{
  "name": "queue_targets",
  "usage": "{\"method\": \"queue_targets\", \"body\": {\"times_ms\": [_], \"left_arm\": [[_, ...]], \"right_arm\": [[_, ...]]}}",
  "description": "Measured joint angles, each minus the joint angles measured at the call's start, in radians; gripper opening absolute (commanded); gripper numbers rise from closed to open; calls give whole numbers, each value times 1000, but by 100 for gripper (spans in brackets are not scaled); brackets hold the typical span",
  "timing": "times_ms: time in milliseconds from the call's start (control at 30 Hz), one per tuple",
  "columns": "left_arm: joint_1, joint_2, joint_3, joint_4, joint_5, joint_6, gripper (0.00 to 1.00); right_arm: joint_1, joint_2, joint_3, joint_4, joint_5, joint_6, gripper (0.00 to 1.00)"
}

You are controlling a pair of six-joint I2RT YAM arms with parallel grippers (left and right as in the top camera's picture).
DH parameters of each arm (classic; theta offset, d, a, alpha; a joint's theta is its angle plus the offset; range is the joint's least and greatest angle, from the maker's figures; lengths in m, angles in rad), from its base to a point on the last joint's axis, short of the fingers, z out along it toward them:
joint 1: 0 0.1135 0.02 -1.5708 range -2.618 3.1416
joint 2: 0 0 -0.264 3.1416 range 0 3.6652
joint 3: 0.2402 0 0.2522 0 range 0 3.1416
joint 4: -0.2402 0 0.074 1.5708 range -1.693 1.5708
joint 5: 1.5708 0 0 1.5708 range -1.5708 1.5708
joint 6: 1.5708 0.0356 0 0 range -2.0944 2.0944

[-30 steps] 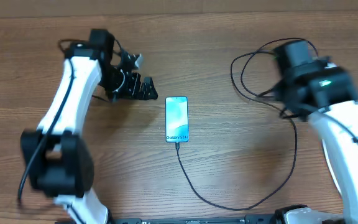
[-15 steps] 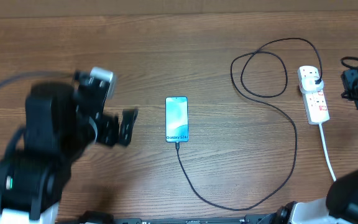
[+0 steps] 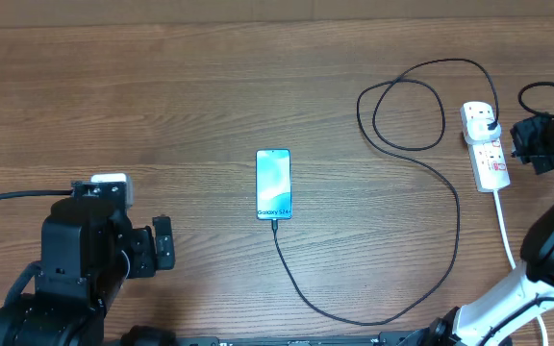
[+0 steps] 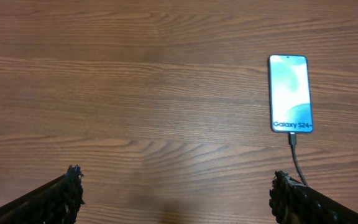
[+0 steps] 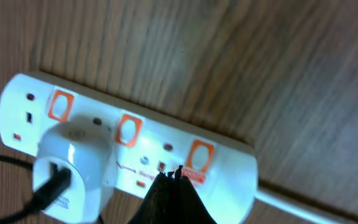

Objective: Plug charger to phone and switch on socket

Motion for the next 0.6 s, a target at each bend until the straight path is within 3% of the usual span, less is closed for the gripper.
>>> {"method": "queue_targets", "body": {"times_ms": [600], "left_arm": [[0,0,0,-1,-16,-4,100]], "right_arm": [[44,101,18,101,-42,-78,4]]}}
